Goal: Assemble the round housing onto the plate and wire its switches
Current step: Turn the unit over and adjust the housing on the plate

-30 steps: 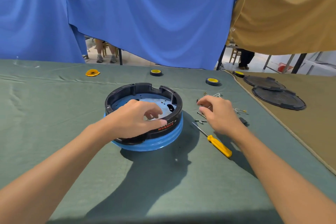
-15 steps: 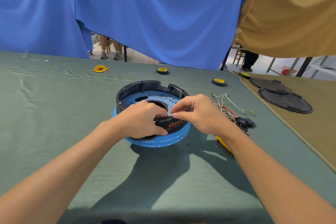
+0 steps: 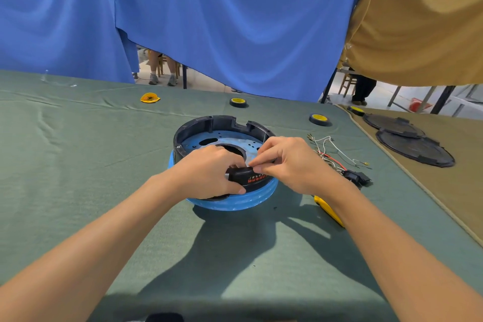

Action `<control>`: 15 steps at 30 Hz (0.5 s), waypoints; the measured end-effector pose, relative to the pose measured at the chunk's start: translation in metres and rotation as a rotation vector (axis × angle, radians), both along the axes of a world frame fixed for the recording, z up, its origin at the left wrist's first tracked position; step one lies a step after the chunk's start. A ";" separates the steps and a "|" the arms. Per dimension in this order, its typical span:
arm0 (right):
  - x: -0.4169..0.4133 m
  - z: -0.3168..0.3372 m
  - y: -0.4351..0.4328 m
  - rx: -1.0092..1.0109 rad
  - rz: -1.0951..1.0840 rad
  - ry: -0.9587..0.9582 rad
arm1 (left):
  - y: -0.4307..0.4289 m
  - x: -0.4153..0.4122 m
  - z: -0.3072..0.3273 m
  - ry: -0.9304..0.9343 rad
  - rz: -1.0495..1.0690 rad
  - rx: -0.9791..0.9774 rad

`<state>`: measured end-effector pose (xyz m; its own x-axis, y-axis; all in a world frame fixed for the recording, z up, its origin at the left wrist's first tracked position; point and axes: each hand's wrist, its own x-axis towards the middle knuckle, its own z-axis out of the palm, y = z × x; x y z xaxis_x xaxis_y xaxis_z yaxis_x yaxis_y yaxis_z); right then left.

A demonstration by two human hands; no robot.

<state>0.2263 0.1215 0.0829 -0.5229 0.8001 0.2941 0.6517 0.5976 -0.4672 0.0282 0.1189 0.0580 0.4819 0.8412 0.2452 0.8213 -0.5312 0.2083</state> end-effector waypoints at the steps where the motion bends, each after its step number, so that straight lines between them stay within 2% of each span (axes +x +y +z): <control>1: 0.000 0.000 0.000 0.022 0.002 -0.020 | 0.000 0.000 0.000 -0.004 0.002 0.009; 9: 0.002 -0.008 -0.007 0.155 -0.007 -0.048 | -0.002 0.001 0.000 -0.013 0.014 0.034; 13: 0.006 -0.012 -0.011 0.204 -0.041 0.084 | -0.002 0.002 -0.001 0.017 0.026 0.046; 15: 0.008 -0.014 -0.012 0.193 -0.044 0.062 | -0.002 0.002 0.000 0.023 0.029 0.047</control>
